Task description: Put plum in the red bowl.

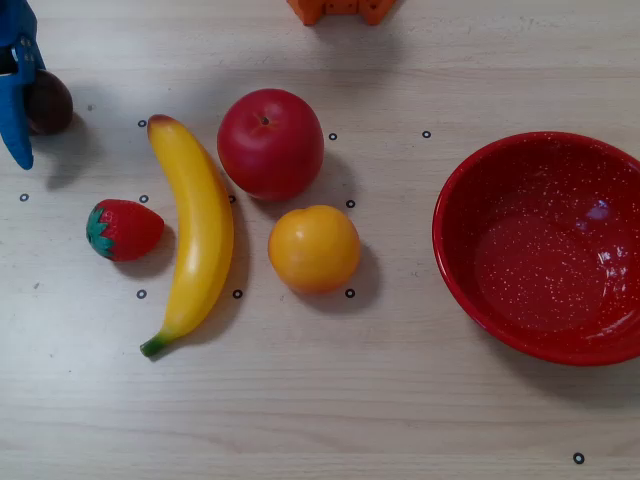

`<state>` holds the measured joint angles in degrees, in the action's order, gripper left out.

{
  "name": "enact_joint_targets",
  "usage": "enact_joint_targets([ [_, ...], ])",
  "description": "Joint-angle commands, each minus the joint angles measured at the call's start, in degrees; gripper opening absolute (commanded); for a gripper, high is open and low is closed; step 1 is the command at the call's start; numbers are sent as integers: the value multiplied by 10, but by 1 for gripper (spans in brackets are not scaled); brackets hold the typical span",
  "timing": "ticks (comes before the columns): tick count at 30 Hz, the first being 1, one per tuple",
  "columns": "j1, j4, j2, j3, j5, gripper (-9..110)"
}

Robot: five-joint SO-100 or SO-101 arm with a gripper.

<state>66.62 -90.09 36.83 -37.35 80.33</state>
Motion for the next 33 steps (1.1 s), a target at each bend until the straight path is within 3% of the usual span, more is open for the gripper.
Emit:
enact_joint_targets([
  [1,3,-7,26,40,18,46],
  [21,8,-5,25,40,41,34],
  [33,11,-2,25,40,56,20],
])
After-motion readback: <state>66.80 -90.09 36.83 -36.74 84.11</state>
